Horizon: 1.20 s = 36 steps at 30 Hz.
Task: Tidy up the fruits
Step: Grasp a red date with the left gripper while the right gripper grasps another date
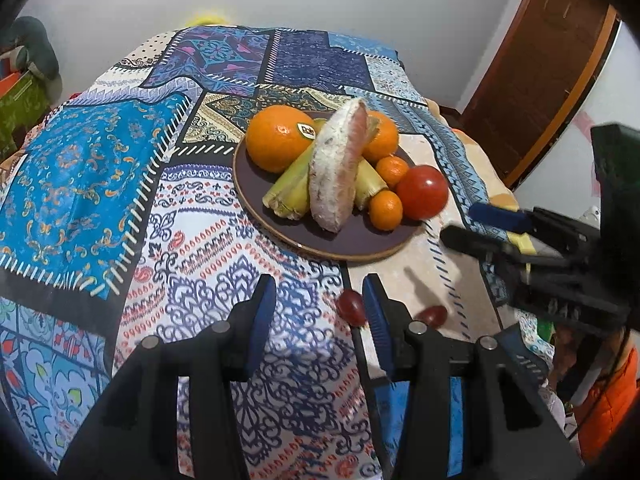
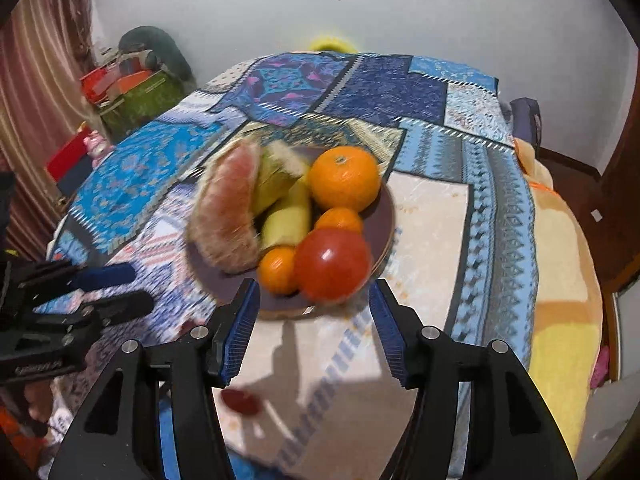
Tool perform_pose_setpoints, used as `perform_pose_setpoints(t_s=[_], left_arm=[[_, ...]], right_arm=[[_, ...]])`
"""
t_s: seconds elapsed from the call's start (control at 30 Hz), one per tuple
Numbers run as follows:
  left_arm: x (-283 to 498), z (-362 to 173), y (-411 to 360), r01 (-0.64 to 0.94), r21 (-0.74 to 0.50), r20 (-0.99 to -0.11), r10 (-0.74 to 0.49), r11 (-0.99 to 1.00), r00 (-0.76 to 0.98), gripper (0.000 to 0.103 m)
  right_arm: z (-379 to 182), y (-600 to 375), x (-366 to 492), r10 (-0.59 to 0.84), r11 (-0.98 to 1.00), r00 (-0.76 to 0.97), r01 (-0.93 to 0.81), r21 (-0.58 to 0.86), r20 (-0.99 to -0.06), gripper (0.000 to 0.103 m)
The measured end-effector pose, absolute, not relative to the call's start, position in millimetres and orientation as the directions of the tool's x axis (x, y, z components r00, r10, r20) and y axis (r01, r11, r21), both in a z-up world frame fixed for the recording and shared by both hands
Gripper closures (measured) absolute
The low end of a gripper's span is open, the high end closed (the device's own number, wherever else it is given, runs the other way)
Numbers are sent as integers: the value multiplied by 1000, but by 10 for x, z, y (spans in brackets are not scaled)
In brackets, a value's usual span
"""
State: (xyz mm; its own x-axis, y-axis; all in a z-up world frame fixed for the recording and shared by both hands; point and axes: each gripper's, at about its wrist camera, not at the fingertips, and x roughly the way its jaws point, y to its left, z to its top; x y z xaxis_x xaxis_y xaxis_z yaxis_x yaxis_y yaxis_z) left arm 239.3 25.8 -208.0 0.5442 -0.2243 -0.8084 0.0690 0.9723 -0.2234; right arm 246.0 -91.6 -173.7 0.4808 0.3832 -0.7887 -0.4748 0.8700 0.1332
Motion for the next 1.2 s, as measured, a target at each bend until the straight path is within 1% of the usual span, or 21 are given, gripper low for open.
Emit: perform_pose_setpoints(t_s=[0.2,0.43,0.47,0.5,0.53,0.57,0.63,0.7,0.9,1.0,1.07,1.17,1.2], left_arm=[[2212,-2081,253,64,-214,-821,-215,975,529,58],[2086,-2145,291,50,-205,-837,-201,978,508,58],[2082,-2159,293,48,-210,-839,-205,977,504,58],[2083,-2170,298,47,-214,-840,-208,976,501,58],[2086,-2190,298,45,-219,-842,-212,975,496,58],[2096,-2211,293,43,-223,-844,-215,974,491,58],[2126,-2240,267,41,-224,-849,-215,974,482,58],[2162,-2266,233,47,-227,-852,-221,973,475,58],[2288,-2326,59,84,-216,-856,-230,973,464,59],[2361,-2370,-39,106,-212,-861,-237,971,451,63],[2422,-2405,-77,113,-222,-862,-249,968,442,68],[2515,-2468,-112,102,-226,-866,-248,969,434,78],[2533,-2483,-122,100,-223,-866,-244,970,436,80]], right_arm=[[-1799,-747,2137,387,838,450,-536,103,-805,50],[-2025,-695,2082,394,839,387,-522,154,-834,50],[-2055,-688,2079,392,838,380,-523,155,-838,52],[-2083,-680,2073,391,836,369,-526,158,-843,57],[-2110,-673,2075,394,833,357,-528,165,-847,60],[-2134,-671,2078,400,831,347,-528,176,-848,67],[-2163,-677,2079,399,832,345,-526,177,-850,70],[-2150,-705,2071,404,832,352,-525,179,-845,77],[-2051,-867,2087,428,840,381,-502,206,-820,78],[-2003,-951,2102,435,846,402,-488,214,-806,78],[-1979,-1009,2120,440,850,412,-477,223,-798,78],[-1960,-1063,2152,451,852,419,-464,242,-788,78],[-1956,-1076,2157,453,853,421,-462,244,-786,78]])
